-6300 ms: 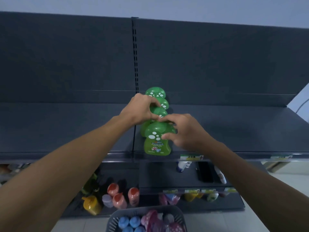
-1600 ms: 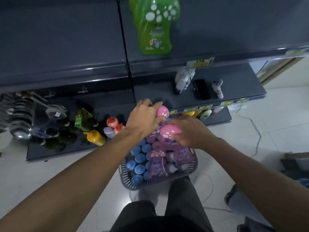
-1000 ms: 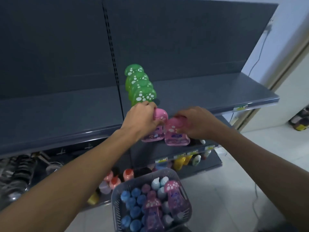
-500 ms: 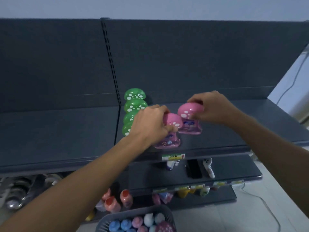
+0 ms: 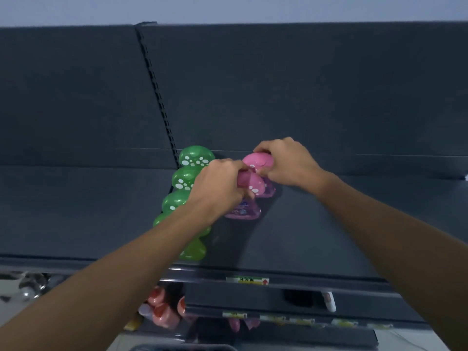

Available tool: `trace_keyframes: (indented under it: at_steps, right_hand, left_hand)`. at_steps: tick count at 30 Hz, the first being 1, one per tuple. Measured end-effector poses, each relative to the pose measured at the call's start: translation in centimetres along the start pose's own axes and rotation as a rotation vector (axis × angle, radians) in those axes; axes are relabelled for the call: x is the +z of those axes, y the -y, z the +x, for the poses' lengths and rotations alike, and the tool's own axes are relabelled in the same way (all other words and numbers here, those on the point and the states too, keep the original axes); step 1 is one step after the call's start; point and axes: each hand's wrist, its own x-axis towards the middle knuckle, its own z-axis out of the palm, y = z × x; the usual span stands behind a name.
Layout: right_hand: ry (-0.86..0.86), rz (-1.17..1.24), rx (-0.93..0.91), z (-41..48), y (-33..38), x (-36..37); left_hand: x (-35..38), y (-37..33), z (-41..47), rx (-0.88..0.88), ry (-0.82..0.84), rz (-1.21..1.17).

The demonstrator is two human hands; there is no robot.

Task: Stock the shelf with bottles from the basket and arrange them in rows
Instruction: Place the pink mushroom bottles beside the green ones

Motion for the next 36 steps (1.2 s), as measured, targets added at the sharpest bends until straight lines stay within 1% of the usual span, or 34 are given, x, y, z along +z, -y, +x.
trace_keyframes:
  at_steps: [10, 22, 32, 36]
  right_hand:
    - [0.003, 0.005, -0.023, 3.9, -0.8, 2.0]
    - [0.010, 0.064, -0.048, 5.9, -0.7, 2.8]
    - [0.046, 0.074, -0.049, 6.1, -0.1, 2.6]
    - [0.030, 0.039, -0.014, 5.2, 0.4, 1.6]
  left_hand:
    - [1.4, 0.8, 2.5, -0.051, 0.026, 0.030]
    - [1.9, 1.0, 3.2, -0.031, 0.030, 0.067]
    - [1.9, 1.2, 2.5, 0.000, 0.042, 0.106]
    - [1.5, 1.1, 2.2, 0.002, 0.060, 0.094]
